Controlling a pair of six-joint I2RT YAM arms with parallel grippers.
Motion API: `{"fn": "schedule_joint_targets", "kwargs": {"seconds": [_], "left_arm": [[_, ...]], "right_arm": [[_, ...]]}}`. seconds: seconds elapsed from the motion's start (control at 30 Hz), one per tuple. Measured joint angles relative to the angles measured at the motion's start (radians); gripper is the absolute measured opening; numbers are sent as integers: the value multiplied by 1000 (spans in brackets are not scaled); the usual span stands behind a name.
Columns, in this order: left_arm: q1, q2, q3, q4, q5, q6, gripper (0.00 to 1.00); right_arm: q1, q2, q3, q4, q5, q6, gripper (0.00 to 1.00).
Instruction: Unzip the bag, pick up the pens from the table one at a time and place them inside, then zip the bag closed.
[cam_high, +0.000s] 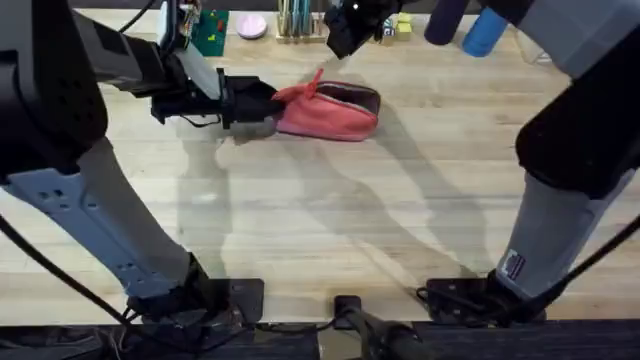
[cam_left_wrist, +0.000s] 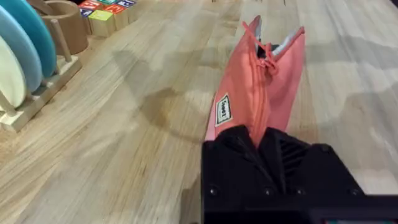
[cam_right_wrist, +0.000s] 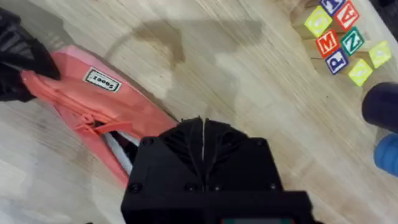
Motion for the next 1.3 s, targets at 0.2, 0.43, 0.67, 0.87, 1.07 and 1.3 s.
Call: {"fn": "schedule_joint_targets", "kwargs": {"seconds": [0.2,0.43,0.67,0.87,1.07,1.3], "left_arm": [[0,0,0,0,0,0,42],[0,0,0,0,-1,0,42],[0,0,0,0,-1,0,42],[0,0,0,0,-2,0,42],[0,0,0,0,-2,0,42],[0,0,0,0,-2,0,42]], "right_arm": [[0,-65,0,-7,2,69,31],[7,-170,0,-64,4,184,349],[51,-228,0,-156,5,335,989],[80,-240,0,-266,5,601,995],[105,-240,0,-278,7,851,996],[148,-240,0,-280,10,998,995]]}}
